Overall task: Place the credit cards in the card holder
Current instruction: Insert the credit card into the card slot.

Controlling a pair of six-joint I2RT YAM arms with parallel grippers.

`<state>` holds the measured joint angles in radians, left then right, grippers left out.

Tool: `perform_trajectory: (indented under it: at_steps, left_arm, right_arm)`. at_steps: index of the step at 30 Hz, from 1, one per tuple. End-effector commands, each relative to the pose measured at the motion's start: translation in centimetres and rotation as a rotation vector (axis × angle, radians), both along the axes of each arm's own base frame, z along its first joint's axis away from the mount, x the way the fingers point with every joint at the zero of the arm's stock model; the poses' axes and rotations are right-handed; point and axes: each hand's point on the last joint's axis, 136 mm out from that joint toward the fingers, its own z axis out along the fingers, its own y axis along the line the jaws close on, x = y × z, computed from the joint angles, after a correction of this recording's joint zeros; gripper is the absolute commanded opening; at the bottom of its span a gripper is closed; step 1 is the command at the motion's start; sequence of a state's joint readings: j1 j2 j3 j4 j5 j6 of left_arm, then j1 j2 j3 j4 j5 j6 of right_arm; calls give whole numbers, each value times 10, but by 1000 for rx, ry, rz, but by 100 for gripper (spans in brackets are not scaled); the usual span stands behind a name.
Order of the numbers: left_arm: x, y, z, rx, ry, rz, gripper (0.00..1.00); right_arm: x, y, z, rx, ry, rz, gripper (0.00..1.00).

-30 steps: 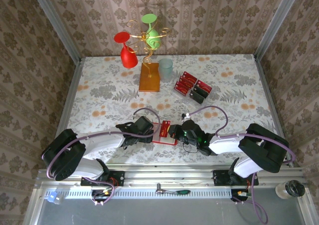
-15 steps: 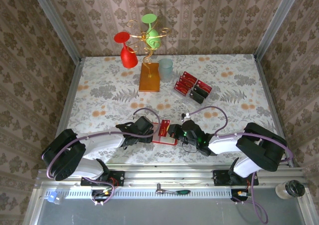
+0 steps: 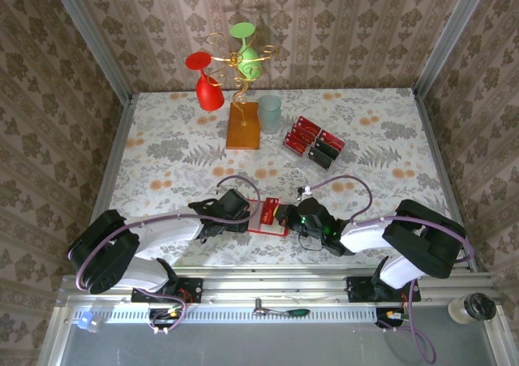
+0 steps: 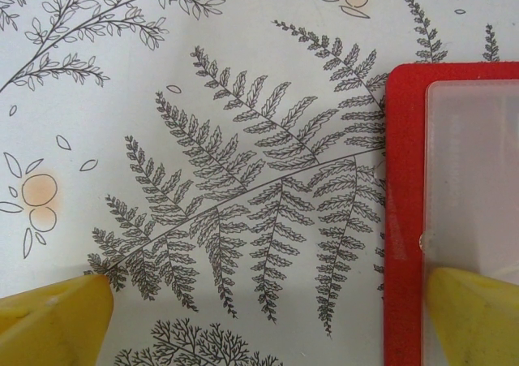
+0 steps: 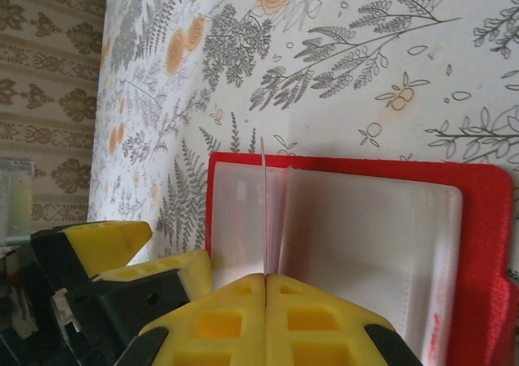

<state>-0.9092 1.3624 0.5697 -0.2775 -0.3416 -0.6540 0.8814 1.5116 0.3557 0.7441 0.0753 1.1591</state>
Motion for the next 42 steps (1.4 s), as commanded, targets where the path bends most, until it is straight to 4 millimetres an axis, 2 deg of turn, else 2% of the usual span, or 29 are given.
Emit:
perform_trajectory:
  at_steps: [1, 8, 23, 31, 42]
  left_arm:
    - [-5, 11, -6, 43, 15, 16, 100]
    - [-5, 13, -6, 45, 16, 17, 100]
    - [-5, 13, -6, 42, 14, 19, 100]
    - [-5, 12, -5, 38, 13, 18, 100]
    - [-6, 13, -6, 41, 15, 18, 100]
  right_arm:
    - [5, -4, 2, 25, -19, -36, 0]
    - [5, -6, 1, 23, -21, -44, 0]
    - [4, -4, -12, 25, 8, -45, 0]
    - [1, -13, -16, 10, 10, -63, 0]
    - [-1, -13, -22, 8, 23, -60, 0]
